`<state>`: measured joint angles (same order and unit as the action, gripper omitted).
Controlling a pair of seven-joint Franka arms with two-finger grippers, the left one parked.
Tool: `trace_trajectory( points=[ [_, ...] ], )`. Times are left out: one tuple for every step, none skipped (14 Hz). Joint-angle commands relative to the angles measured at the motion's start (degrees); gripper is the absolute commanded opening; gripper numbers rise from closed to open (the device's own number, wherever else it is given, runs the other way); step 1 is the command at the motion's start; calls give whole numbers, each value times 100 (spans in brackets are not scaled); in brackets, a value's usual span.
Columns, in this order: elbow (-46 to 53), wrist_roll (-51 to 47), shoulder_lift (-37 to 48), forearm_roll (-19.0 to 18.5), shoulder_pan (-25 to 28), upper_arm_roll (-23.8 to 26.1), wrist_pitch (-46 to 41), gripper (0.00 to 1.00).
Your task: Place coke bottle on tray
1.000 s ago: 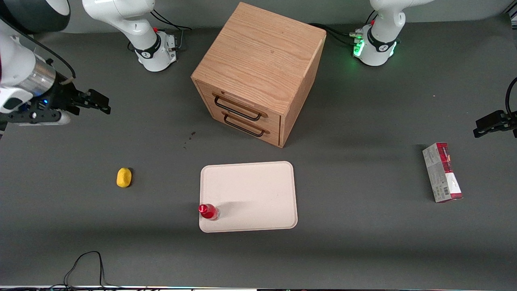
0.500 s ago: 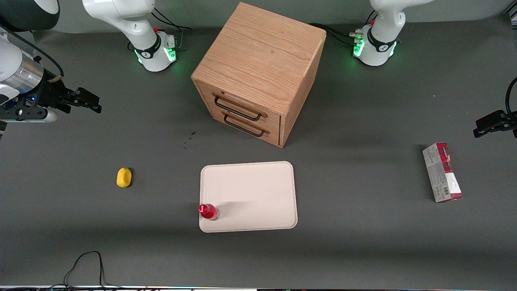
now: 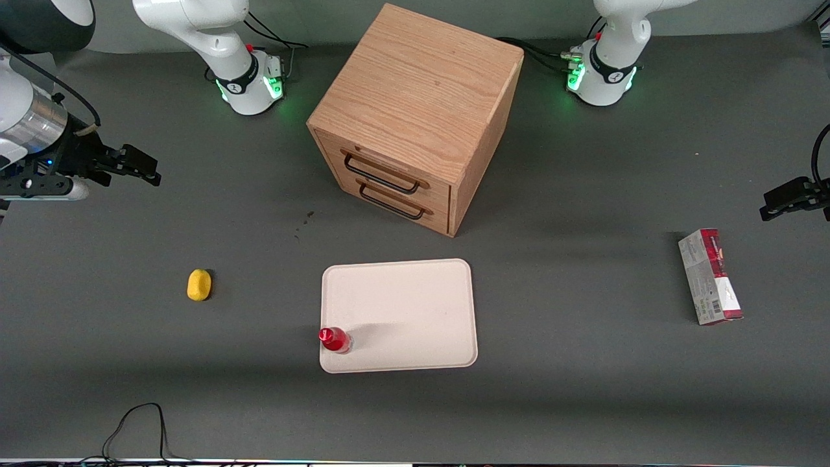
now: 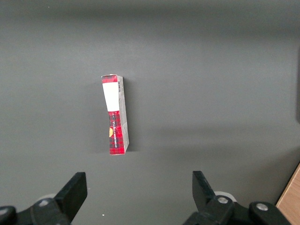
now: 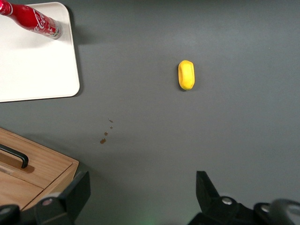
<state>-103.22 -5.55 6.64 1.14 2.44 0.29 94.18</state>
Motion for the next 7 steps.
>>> trace_trajectory(
  points=[
    [371, 160, -329, -62, -86, 59, -49, 100],
    [547, 160, -496, -62, -69, 68, -58, 100],
    [705, 151, -619, -62, -69, 68, -67, 100],
    [785, 151, -664, -53, -69, 68, -67, 100],
    [794, 151, -656, -53, -69, 68, -67, 100],
    [795, 151, -664, -53, -69, 68, -67, 100],
    [786, 151, -673, -53, -69, 68, -67, 100]
  ],
)
